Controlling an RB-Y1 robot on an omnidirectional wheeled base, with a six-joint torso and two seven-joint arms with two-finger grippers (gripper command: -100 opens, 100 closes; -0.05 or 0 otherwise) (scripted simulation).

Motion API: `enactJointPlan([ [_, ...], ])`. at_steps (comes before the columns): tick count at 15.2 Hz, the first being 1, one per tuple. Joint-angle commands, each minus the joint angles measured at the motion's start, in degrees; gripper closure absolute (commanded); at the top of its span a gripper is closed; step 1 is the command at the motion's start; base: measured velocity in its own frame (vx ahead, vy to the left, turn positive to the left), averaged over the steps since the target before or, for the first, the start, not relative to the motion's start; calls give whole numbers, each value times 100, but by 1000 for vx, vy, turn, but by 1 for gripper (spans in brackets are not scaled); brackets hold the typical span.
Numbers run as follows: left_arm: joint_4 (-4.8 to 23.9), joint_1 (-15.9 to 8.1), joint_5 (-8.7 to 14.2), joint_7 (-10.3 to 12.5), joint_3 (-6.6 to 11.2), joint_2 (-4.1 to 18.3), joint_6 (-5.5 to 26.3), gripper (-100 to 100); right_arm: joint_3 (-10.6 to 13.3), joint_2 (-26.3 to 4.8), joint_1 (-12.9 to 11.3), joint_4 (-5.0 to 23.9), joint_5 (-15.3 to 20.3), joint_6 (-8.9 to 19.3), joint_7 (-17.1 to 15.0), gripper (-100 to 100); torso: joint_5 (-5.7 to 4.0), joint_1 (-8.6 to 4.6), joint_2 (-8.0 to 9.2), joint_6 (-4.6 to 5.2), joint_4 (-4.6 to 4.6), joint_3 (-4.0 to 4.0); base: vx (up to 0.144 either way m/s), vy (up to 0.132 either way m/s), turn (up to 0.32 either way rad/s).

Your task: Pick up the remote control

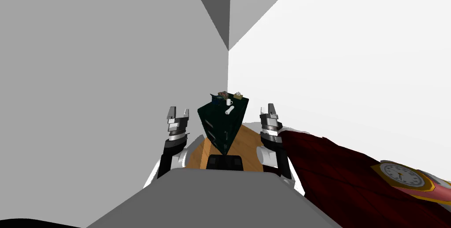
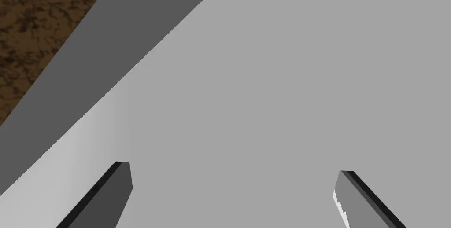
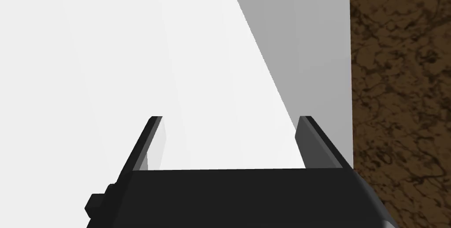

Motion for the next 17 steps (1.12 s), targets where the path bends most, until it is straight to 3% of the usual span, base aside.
enactJointPlan([
  [1, 0, 0, 0, 0, 0, 0, 0, 0, 6, -260, 13, 4, 13, 33, 4, -100, 0, 0, 0, 0, 0, 0, 5, -1, 35],
  [2, 0, 0, 0, 0, 0, 0, 0, 0, 6, -260, 13, 4, 13, 33, 4, -100, 0, -2, -1, -1, 0, 0, 9, -4, 48],
  [8, 0, 0, 0, 0, 0, 0, 0, 0, 30, -1020, 66, 18, 66, 164, 22, -100, -2, -8, -8, -2, -2, -5, 18, -11, 69],
  [9, 0, 0, 0, 0, 0, 0, 0, 0, 30, -1020, 66, 18, 66, 164, 22, -100, -2, -9, -9, -1, -2, -5, 10, -10, 28],
  [17, 0, 0, 0, 0, 0, 0, 0, 0, 69, -2073, 157, 34, 153, 380, 52, -100, -3, -16, -1, -1, 0, 0, 0, -25, 72],
])
